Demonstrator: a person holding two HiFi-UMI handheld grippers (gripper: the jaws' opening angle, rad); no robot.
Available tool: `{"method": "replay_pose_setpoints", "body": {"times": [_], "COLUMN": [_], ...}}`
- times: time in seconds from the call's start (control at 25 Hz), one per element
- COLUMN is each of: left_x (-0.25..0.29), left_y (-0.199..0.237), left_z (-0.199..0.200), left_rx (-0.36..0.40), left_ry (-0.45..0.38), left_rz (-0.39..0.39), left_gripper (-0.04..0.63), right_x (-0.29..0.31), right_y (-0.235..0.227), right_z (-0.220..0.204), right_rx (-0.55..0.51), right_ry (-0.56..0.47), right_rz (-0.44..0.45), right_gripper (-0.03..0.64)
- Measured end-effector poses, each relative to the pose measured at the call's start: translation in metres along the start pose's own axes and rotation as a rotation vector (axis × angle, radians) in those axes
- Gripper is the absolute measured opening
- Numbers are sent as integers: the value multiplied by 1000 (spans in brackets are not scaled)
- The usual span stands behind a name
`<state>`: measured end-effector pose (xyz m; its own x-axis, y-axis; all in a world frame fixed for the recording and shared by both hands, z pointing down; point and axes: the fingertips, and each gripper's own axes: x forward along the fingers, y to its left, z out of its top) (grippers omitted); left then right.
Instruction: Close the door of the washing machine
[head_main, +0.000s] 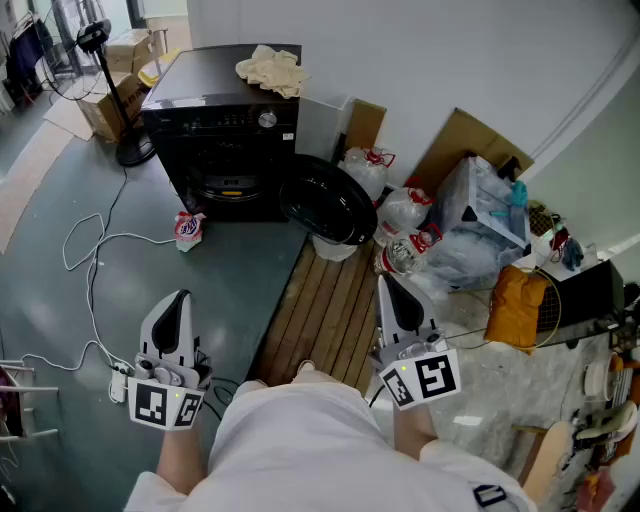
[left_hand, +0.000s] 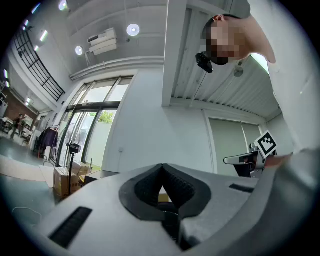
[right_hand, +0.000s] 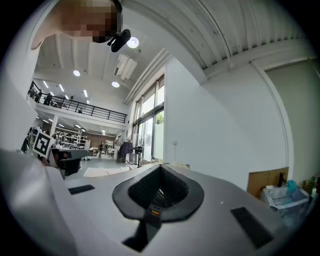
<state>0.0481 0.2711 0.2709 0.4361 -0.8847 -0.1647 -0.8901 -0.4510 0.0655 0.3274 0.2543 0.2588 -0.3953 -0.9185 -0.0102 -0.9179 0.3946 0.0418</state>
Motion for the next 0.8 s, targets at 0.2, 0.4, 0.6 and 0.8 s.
{"method": "replay_pose_setpoints", "body": {"times": [0.2, 0.4, 0.6, 0.8], "left_x": [-5, -4, -5, -9], "left_y": [0, 4, 6, 12], "left_z": [-7, -7, -9, -12], "left_rx": [-12, -15, -19, -27], "left_ry": [12, 20, 20, 24], "left_rz": [-2, -5, -15, -20], "left_gripper": [5, 5, 5, 5], "right_x": [-1, 2, 3, 10], "right_y": [6, 9, 14, 21], "right_z": [-6, -8, -10, -16], "right_rx": [4, 6, 10, -28], "right_ry": [11, 19, 24, 56], "right_rz": [4, 3, 11, 33], "right_gripper": [-3, -3, -3, -3]}}
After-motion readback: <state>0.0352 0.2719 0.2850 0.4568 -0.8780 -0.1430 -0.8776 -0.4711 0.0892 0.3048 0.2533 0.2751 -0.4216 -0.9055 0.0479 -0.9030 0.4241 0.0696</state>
